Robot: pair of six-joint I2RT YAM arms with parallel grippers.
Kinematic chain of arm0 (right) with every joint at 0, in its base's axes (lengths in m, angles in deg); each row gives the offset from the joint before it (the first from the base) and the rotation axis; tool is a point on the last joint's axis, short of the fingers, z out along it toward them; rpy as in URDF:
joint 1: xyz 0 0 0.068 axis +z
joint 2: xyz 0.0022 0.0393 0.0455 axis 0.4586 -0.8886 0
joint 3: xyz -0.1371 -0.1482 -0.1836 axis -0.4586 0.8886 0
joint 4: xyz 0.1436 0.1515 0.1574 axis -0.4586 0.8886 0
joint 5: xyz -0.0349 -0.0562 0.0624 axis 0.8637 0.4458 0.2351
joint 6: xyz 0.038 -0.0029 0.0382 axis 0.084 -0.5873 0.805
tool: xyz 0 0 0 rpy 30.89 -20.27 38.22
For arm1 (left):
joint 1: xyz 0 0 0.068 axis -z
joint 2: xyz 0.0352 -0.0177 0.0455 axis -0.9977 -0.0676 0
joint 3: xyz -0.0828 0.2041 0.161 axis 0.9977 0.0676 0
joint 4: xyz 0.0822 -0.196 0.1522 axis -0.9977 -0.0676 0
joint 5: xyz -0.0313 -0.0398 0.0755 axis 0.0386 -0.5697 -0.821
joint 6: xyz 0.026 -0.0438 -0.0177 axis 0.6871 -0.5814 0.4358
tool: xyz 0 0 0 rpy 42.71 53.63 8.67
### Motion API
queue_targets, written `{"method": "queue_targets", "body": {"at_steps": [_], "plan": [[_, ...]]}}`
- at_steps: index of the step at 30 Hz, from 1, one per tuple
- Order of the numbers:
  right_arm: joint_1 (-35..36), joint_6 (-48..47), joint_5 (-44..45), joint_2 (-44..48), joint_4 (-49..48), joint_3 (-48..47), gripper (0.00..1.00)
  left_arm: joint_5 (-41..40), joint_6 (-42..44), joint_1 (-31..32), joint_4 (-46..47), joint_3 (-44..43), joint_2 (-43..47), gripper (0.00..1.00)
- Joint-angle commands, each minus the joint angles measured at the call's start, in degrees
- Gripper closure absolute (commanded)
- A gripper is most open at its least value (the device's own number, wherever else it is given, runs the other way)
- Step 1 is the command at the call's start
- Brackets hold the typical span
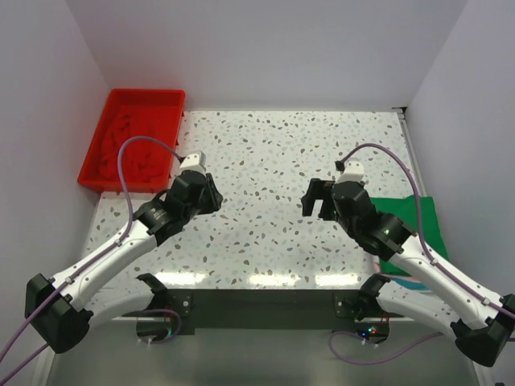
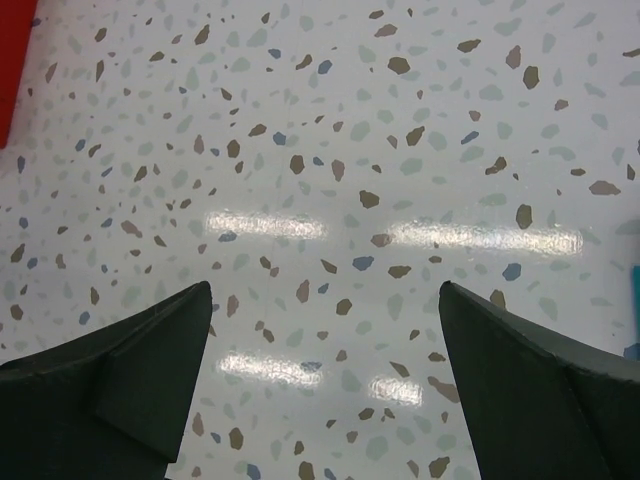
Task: Fold and stack the t-shirts
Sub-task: Grab the tshirt from the pile
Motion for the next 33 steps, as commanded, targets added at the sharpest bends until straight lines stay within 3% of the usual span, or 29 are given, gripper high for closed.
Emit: {"method": "queue_targets", "body": {"at_steps": [1,7,12,14,20,27,31,33], "plan": [[0.07,-2.38,-0.23,0.98,1.07,0.04,0.01,-5.72,-0.47,-0.23,-0.57,-6.19,-1.48,0.66],[0.07,-4.4,-1.19,-0.34,2.13,-0.49,0.01,-9.43,3.74,-6.28,-2.43,-16.2,-10.51,0.57],[-0.02,-5.9,-5.05,-2.88,1.87,-1.19,0.01,-5.39,7.18,-25.43,-1.82,-27.62,-20.1,0.54],[0.07,-5.99,-7.5,-3.41,0.9,-0.93,0.01,-6.87,8.32,-32.0,-1.64,-30.63,-25.61,0.47],[-0.02,-6.6,-11.74,-4.91,-1.03,0.21,0.01,-8.11,9.03,-45.73,-1.02,-39.42,-39.59,0.32],[-0.02,-8.01,-12.18,-8.33,-2.53,0.3,0.01,-9.69,8.85,-50.06,-3.75,-47.34,-55.34,0.25],[0.07,-8.1,-13.58,-10.36,-3.49,0.3,0.01,-8.9,7.89,-50.94,-3.4,-49.1,-61.77,0.26],[-0.02,-7.92,-13.76,-11.32,-3.67,0.39,0.01,-7.67,7.8,-51.3,-3.31,-49.71,-63.44,0.32]]}}
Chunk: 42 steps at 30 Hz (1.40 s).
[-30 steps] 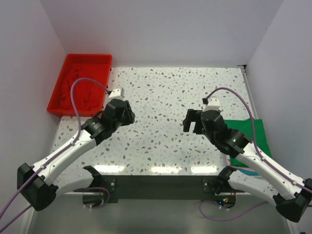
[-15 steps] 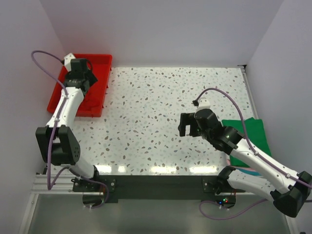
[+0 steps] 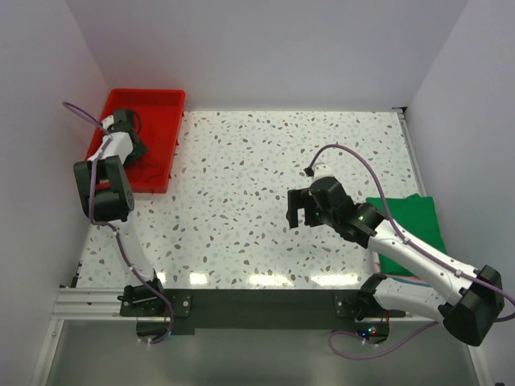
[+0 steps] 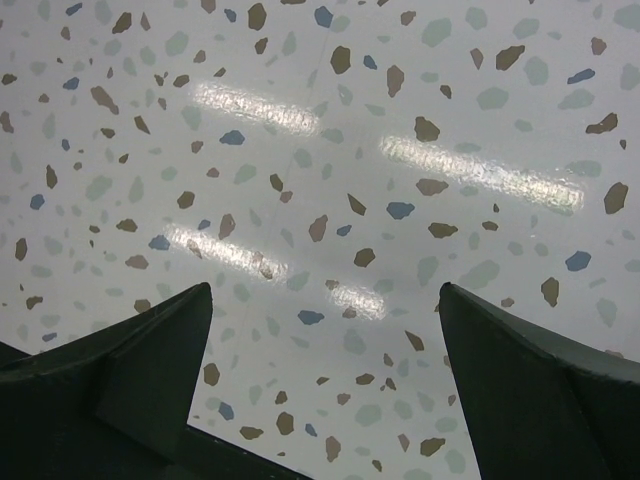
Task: Fold and stack the t-shirts
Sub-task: Grab the tshirt from the pile, then move the tshirt to the center of the board
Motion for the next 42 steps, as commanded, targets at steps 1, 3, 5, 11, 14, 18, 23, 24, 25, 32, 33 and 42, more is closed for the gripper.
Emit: {"method": "queue_targets", "body": {"at_steps": [1,3,5,11,14,18,23,24,25,32,33,42], "plan": [[0.02,-1.1,-0.93,-0.9,-2.77,0.06,0.01,0.29,-0.2,-0.87,-0.07,-3.86,-2.35,0.35],[0.02,-1.01,-0.76,-1.51,-2.6,-0.46,0.01,1.6,-0.55,-1.05,0.1,-3.95,-3.24,0.44],[0.11,-1.19,-0.41,-1.6,-2.34,-0.73,0.01,2.31,-1.08,-1.31,-0.25,-4.56,-3.68,0.64],[0.02,-0.58,-0.14,-1.16,-2.25,-1.08,0.01,5.47,0.76,-1.4,-1.12,-9.3,2.55,1.0],[0.02,0.04,-0.23,-1.34,-2.69,-1.43,0.01,7.57,2.08,-1.22,-2.44,-13.26,7.12,1.0],[0.02,0.22,0.64,-2.3,-3.04,-2.92,0.01,12.23,4.1,-0.17,-2.27,-17.55,13.71,1.0],[0.11,0.22,1.97,-3.19,-1.98,-5.65,0.01,16.02,8.23,5.71,-3.06,-25.29,21.36,1.0],[0.02,0.13,2.23,-3.19,-1.98,-6.35,0.01,15.93,8.93,7.37,-3.23,-27.83,22.33,1.0],[0.02,-0.04,3.1,-3.1,-1.81,-6.79,0.01,16.19,9.46,10.52,-3.32,-28.9,24.25,1.0],[0.11,-0.05,7.06,-1.35,1.79,-11.01,0.01,16.02,7.62,27.5,0.18,-22.08,34.98,1.0],[0.02,0.13,7.5,-0.56,2.4,-11.19,0.01,16.28,6.23,29.17,1.15,-16.92,37.26,1.0],[0.02,2.76,10.05,1.39,4.51,-8.99,0.01,21.12,-1.94,43.95,12.4,21.6,43.68,0.45]]}}
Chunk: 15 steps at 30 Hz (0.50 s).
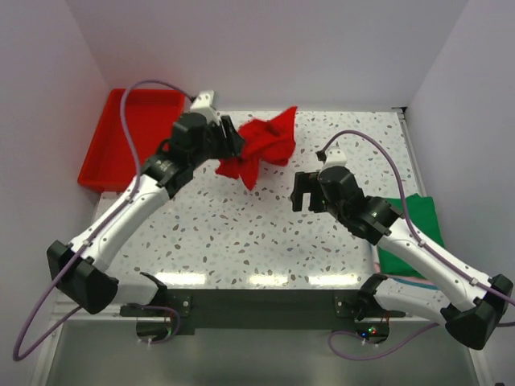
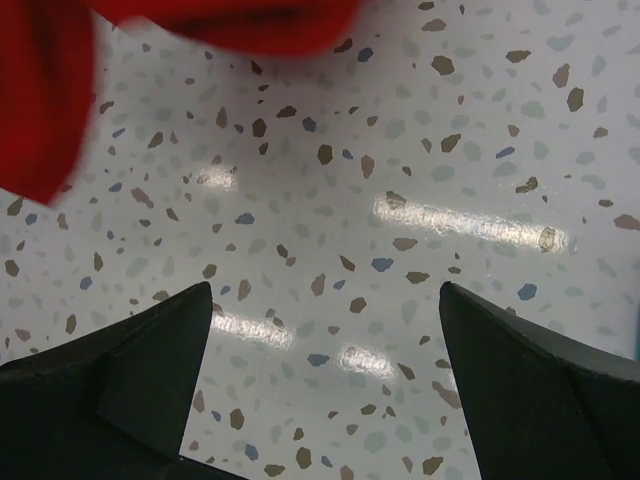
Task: Fold and stack the t-shirts
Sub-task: Move the tshirt to the center of the board
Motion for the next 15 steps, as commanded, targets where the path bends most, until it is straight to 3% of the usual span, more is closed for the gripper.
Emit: {"method": "queue_targets", "body": {"at_steps": [1,5,15], "plan": [[0.09,1.89,3.5,-0.19,1.76,0.06,0.01,2.54,-5.41,0.65,4.03,12.39,0.2,0.42],[0.0,2.77,6.13,-3.25,2.38,1.73,0.01,-0.18,-8.66,0.74,4.31,22.42,3.27,0.39],[0.0,5.49,5.18,-11.08,-3.32,3.92,0.01,3.77,-11.57,1.44,7.82,31.14,0.91,0.55]]}}
